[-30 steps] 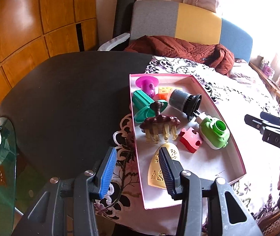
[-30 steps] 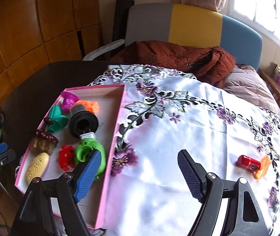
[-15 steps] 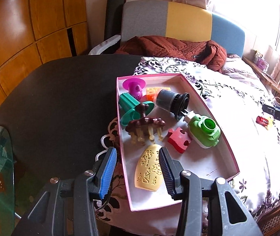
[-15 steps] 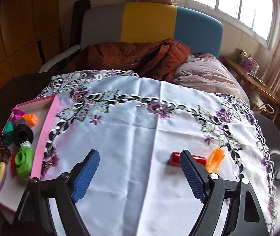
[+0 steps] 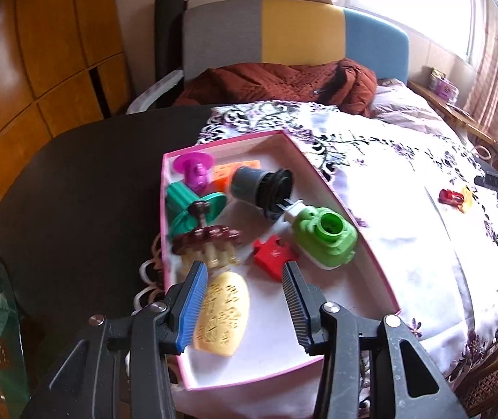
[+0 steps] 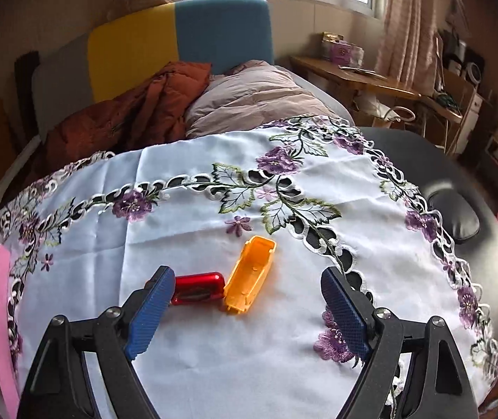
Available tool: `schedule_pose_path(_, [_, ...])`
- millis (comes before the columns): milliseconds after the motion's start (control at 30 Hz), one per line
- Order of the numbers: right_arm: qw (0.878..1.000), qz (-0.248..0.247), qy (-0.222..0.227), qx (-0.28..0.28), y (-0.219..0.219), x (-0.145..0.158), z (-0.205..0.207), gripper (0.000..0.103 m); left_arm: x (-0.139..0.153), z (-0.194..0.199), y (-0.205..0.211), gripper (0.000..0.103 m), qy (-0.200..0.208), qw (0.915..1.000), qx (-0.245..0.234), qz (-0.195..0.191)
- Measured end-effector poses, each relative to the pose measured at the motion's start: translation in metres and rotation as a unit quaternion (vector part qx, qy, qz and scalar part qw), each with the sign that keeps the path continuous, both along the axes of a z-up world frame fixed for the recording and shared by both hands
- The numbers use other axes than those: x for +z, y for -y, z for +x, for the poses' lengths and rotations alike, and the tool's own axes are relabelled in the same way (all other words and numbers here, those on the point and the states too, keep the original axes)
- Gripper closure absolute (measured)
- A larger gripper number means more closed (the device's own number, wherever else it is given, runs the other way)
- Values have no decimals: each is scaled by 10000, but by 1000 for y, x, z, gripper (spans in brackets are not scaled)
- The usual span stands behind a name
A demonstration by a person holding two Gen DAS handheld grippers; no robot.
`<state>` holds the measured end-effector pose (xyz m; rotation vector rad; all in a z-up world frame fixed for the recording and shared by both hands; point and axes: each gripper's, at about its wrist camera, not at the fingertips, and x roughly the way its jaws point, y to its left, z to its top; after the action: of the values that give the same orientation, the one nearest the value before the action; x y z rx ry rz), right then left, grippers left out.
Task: Organize rigid objects
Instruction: 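Move both tools back to the red cylinder and orange holder, then grasp the red cylinder with the left gripper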
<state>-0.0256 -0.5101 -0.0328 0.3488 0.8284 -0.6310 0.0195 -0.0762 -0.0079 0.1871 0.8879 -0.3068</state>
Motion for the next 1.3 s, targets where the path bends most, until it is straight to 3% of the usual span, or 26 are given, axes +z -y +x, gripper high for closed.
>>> schedule_pose_path(433, [9957,423,192,-806,31,-1,-21,12,-3,11,70,58,-176,9971,-734,-39])
schedule_pose_path(800, [9840,1027,423,-1393,58,-8,-39,12,-21,19,148,58,-571,9869,-1507,-51])
schedule_pose_path(1000, [9816,1188,535,-1400,60,-9,-39,12,-32,21,207,57,-670,9742,-2154,43])
schedule_pose_path(1300, [9768,1469,683,-1403,65,-10,-41,12,-39,18,307,45,-484,9375,-3442,190])
